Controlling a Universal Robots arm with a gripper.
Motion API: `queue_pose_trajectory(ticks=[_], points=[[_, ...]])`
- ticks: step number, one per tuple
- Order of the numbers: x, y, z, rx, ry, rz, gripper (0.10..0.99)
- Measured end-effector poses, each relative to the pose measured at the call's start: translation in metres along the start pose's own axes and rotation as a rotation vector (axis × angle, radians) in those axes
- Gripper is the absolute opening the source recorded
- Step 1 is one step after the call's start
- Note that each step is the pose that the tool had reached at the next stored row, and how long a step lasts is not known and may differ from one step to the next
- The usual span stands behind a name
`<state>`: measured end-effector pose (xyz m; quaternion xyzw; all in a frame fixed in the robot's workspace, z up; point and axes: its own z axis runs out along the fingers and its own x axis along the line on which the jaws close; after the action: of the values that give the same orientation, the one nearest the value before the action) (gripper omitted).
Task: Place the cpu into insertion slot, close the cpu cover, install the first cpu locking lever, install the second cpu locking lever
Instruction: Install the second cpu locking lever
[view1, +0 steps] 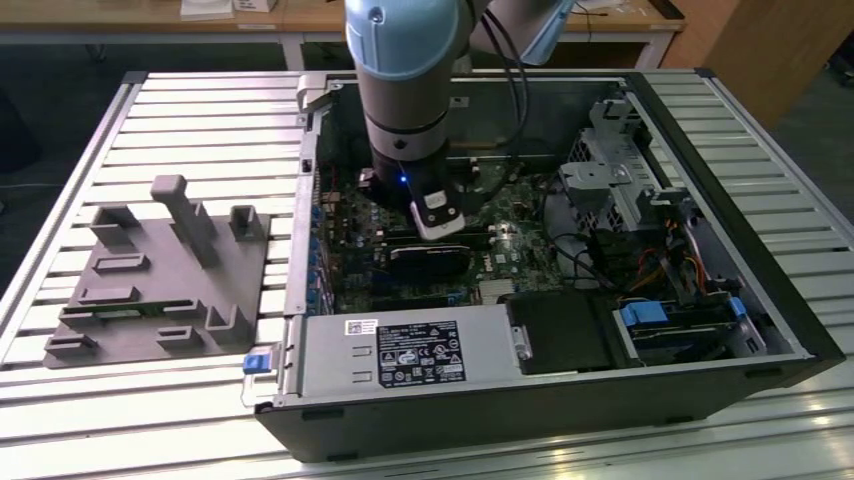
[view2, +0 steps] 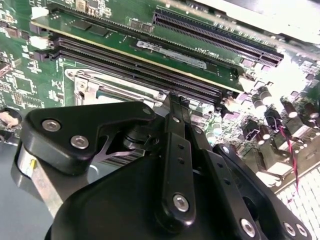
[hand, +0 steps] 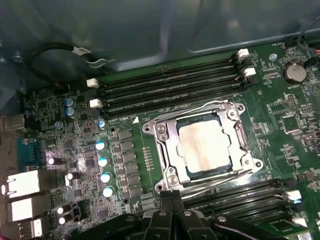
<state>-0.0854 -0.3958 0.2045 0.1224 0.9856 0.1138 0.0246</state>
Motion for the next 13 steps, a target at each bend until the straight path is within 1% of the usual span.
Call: queue_pose_trajectory(ticks=[2, 10, 13], points=[[0.0001, -0.0006, 0.002, -0.005, 0.0015, 0.0, 0.106], [0.0006, -0.0023, 0.0086, -0.035, 0.0087, 0.003, 0.106], [0.0012, -0.003, 0.0111, -0.043, 0.0107, 0.003, 0.106]])
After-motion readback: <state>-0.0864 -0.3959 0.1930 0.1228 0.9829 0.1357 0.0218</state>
